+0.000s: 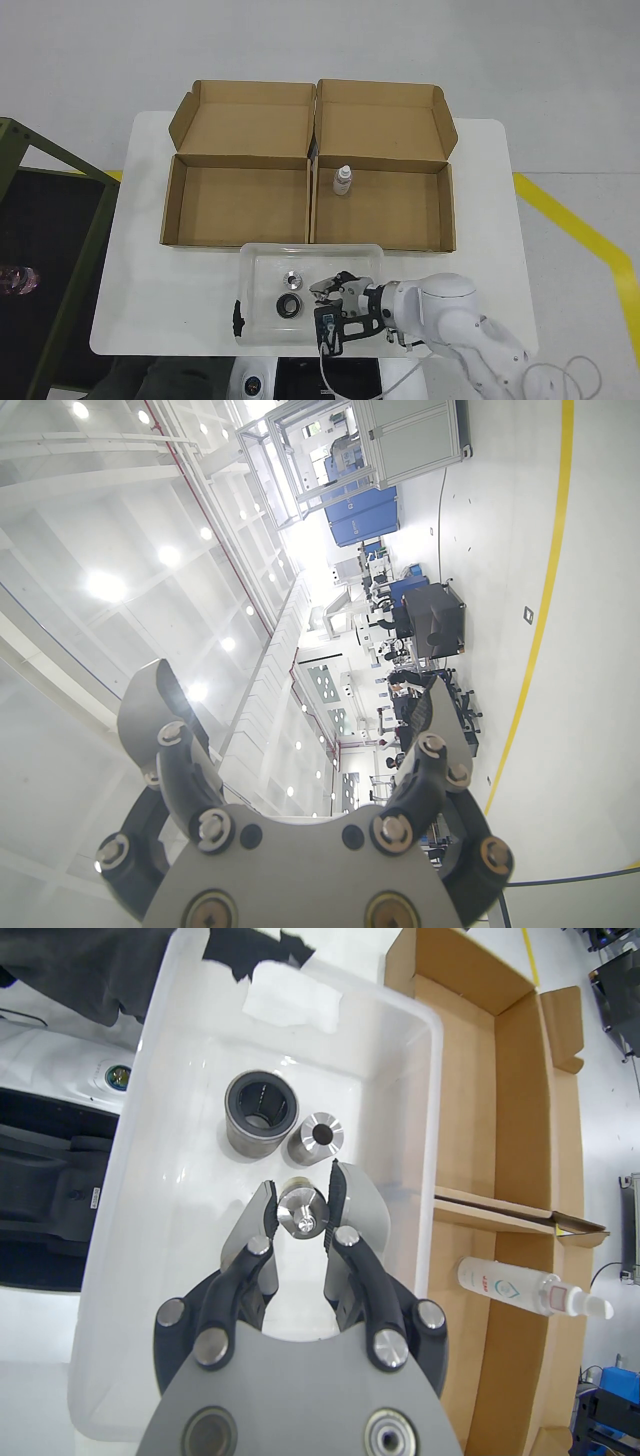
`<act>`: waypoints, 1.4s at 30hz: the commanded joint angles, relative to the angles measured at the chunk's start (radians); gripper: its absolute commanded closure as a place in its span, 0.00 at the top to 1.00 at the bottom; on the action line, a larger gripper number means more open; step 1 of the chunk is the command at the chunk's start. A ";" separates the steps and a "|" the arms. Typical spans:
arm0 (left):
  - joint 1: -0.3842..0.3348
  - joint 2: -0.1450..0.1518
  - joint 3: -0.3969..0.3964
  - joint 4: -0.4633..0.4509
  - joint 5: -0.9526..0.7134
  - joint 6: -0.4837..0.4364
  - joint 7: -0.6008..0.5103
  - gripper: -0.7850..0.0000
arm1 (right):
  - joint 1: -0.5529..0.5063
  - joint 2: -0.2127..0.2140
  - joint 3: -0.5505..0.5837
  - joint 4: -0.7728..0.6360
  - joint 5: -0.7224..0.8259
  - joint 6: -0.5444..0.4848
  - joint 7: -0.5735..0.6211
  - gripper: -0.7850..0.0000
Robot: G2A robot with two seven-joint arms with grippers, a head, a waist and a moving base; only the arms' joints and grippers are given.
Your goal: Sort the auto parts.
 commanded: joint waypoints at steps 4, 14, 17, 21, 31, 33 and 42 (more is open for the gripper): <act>0.000 0.000 0.000 0.000 0.000 0.000 0.000 1.00 | 0.005 0.002 0.039 -0.022 0.056 0.025 -0.051 0.00; 0.000 0.000 0.000 0.000 0.000 0.000 0.000 1.00 | 0.052 -0.003 0.047 -0.005 0.122 0.061 -0.135 0.00; 0.000 0.000 0.000 0.000 0.000 0.000 0.000 1.00 | 0.069 -0.006 0.043 0.007 0.145 0.072 -0.158 0.00; 0.000 0.000 0.000 0.000 0.000 0.000 0.000 1.00 | 0.090 -0.008 0.057 0.020 0.177 0.086 -0.180 0.00; 0.000 0.000 0.000 0.000 0.000 0.000 0.000 1.00 | 0.106 -0.003 0.139 0.050 0.261 0.110 -0.219 0.00; 0.000 0.000 0.000 0.000 0.000 0.000 0.000 1.00 | 0.110 -0.002 0.152 0.052 0.271 0.112 -0.222 0.00; 0.000 0.000 0.000 0.000 0.000 0.000 0.000 1.00 | 0.139 -0.003 0.156 0.099 0.305 0.120 -0.216 0.00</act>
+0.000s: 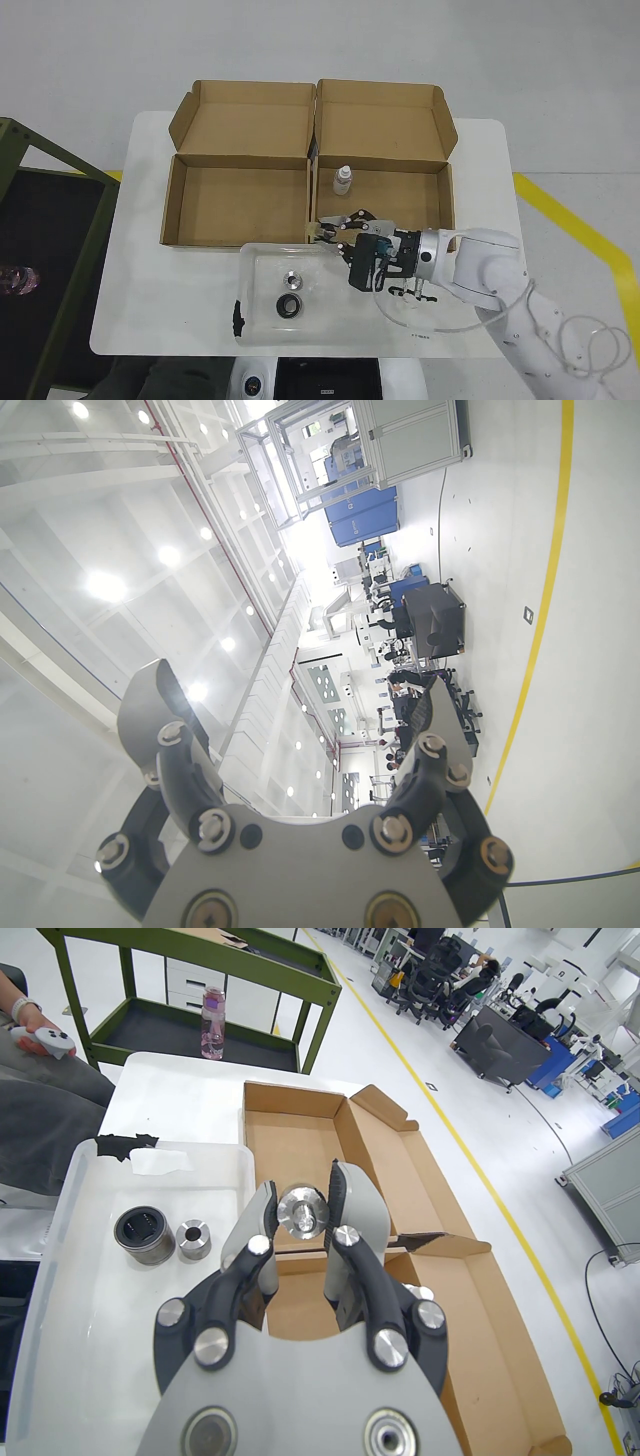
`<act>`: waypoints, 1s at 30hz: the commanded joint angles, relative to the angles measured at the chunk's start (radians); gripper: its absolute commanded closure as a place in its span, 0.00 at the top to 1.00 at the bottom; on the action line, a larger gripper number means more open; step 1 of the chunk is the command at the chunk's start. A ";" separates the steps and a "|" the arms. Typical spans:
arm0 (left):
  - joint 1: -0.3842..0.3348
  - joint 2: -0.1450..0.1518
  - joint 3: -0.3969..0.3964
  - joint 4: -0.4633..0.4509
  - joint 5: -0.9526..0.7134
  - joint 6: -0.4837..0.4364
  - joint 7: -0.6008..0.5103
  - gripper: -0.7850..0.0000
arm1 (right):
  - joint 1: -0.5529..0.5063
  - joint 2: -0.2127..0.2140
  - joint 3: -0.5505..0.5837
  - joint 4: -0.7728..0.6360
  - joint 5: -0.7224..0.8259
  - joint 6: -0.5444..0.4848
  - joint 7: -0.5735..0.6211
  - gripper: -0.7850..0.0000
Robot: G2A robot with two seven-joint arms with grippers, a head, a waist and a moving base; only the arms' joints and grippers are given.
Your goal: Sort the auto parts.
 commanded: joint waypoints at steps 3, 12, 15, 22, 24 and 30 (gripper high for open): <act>0.000 0.000 0.000 0.000 0.000 0.000 0.000 1.00 | 0.016 -0.003 -0.015 0.040 0.003 0.012 0.013 0.00; 0.000 0.000 0.000 0.000 0.000 0.000 0.000 1.00 | 0.062 -0.009 -0.037 0.137 0.008 0.035 0.076 0.00; 0.000 0.000 0.000 0.000 0.000 0.000 0.000 1.00 | 0.083 -0.010 -0.040 0.181 0.011 0.031 0.097 0.00; 0.000 0.000 0.000 0.000 0.000 0.000 0.000 1.00 | 0.131 -0.012 -0.036 0.260 0.013 0.026 0.138 0.00; 0.000 0.000 0.000 0.000 0.000 0.000 0.000 1.00 | 0.149 -0.012 -0.036 0.286 0.010 0.025 0.152 0.00; 0.000 0.000 0.000 0.000 0.000 0.000 0.000 1.00 | 0.197 -0.017 -0.053 0.358 0.004 0.019 0.185 0.00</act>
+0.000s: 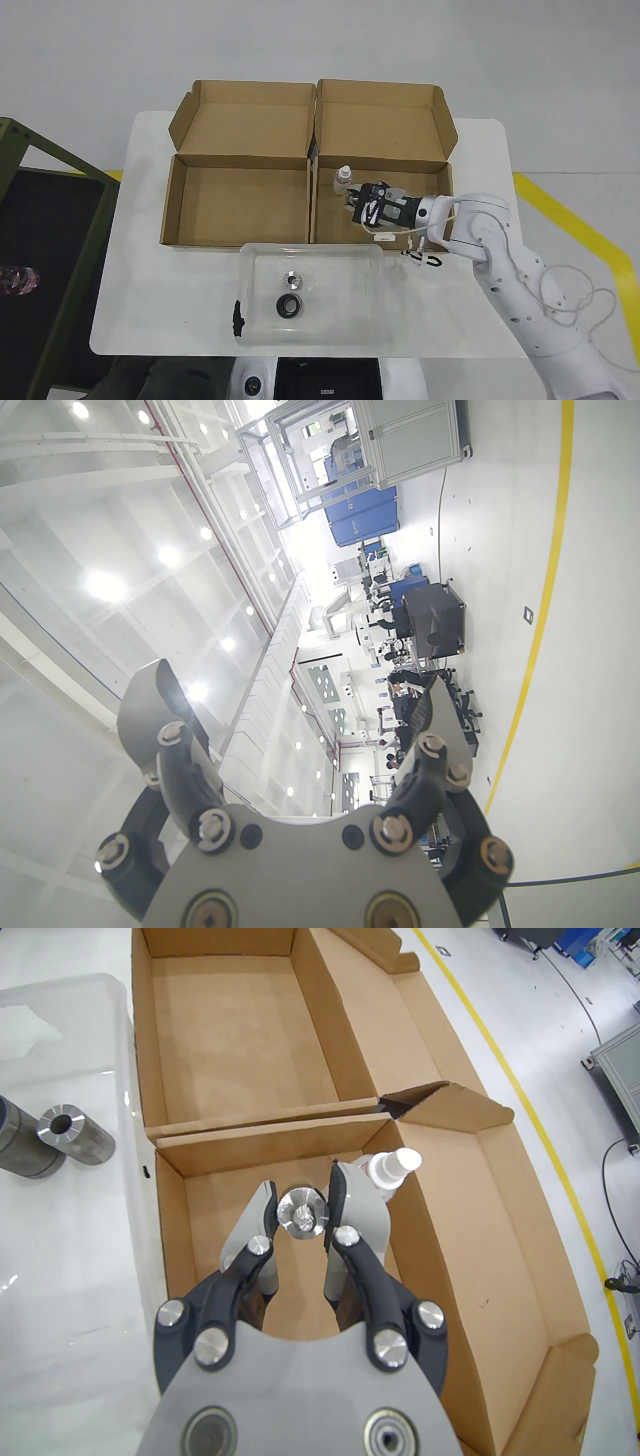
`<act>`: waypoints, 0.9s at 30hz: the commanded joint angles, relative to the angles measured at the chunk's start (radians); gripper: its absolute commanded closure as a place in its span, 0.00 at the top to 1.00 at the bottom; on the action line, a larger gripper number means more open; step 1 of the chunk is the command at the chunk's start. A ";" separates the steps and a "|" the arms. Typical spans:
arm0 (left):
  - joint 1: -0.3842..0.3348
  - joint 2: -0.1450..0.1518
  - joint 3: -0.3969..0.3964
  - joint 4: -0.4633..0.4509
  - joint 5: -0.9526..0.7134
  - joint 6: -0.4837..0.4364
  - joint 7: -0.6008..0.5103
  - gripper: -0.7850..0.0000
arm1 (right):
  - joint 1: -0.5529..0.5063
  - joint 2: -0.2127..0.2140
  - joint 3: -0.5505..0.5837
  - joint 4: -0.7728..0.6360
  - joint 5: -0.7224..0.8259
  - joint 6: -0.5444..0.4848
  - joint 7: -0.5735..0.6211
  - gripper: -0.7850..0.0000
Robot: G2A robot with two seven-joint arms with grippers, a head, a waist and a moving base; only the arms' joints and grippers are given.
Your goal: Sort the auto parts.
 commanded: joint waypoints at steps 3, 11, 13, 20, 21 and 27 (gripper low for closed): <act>0.000 0.000 0.000 0.000 0.000 0.000 0.000 1.00 | 0.031 -0.004 -0.015 0.056 -0.004 -0.006 0.017 0.00; 0.000 0.000 0.000 0.000 0.000 0.000 0.000 1.00 | 0.087 -0.014 -0.053 0.147 -0.027 -0.002 0.043 0.00; 0.000 0.000 0.000 0.000 0.000 0.000 0.000 1.00 | 0.100 -0.017 -0.064 0.168 -0.033 0.004 0.050 0.00; 0.000 0.000 0.000 0.000 0.000 0.000 0.000 1.00 | 0.145 -0.031 -0.104 0.240 -0.043 0.022 0.064 0.00; 0.000 0.000 0.000 0.000 0.000 0.000 0.000 1.00 | 0.150 -0.033 -0.110 0.248 -0.044 0.025 0.067 0.00; 0.000 0.000 0.000 0.000 0.000 0.000 0.000 1.00 | 0.177 -0.044 -0.134 0.300 -0.042 0.038 0.067 0.05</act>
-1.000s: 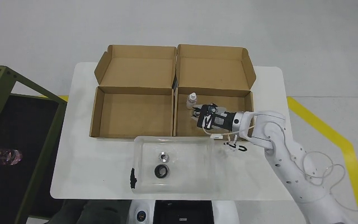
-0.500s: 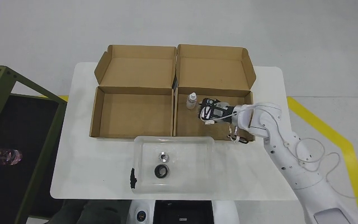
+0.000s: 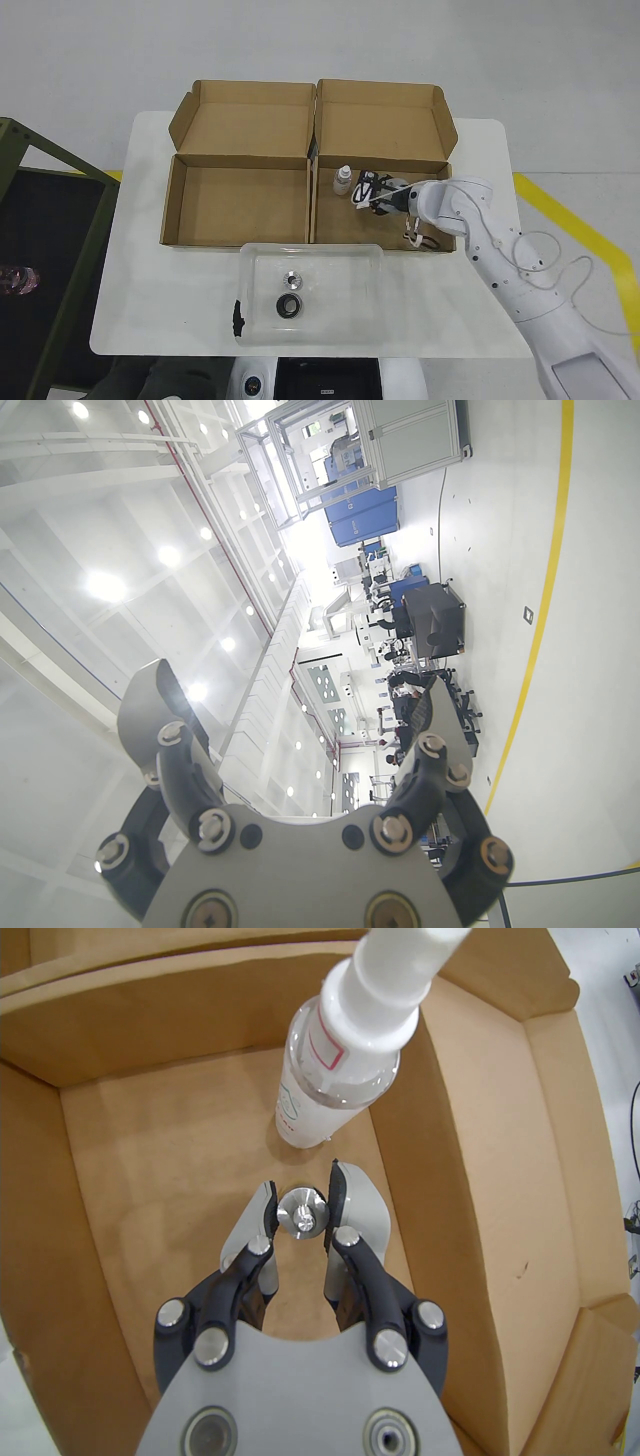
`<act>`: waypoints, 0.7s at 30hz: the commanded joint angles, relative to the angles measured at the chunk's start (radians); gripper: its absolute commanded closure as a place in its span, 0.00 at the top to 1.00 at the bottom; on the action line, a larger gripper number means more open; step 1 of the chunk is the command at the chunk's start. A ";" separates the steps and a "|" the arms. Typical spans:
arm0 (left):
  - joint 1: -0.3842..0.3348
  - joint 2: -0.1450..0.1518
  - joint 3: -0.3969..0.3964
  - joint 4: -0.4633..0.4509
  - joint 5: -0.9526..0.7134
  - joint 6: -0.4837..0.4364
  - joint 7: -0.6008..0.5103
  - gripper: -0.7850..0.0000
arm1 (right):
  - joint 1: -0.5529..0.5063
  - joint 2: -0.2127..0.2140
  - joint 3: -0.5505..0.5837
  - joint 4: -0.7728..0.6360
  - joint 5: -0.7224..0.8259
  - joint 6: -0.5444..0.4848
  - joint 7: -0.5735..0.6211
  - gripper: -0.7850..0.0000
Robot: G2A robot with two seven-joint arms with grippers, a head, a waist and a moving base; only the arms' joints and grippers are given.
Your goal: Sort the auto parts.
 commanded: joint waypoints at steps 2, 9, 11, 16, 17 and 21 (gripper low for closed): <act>0.000 0.000 0.000 0.000 0.000 0.000 0.000 1.00 | 0.010 -0.005 -0.011 0.020 0.001 0.005 -0.001 0.07; 0.000 0.000 0.000 0.000 0.000 0.000 0.000 1.00 | 0.021 -0.013 -0.022 0.048 0.023 0.012 -0.013 0.33; 0.000 0.000 0.000 0.000 0.000 0.000 0.000 1.00 | 0.020 -0.013 -0.017 0.044 0.028 0.011 -0.016 0.36; 0.000 0.000 0.000 0.000 0.000 0.000 0.000 1.00 | 0.007 -0.005 0.015 0.016 0.047 -0.001 -0.026 0.40; 0.000 0.000 0.000 0.000 0.000 0.000 0.000 1.00 | 0.002 -0.003 0.024 0.009 0.051 -0.004 -0.030 0.40; 0.000 0.000 0.000 0.000 0.000 0.000 0.000 1.00 | -0.027 0.008 0.063 -0.034 0.073 -0.018 -0.044 0.42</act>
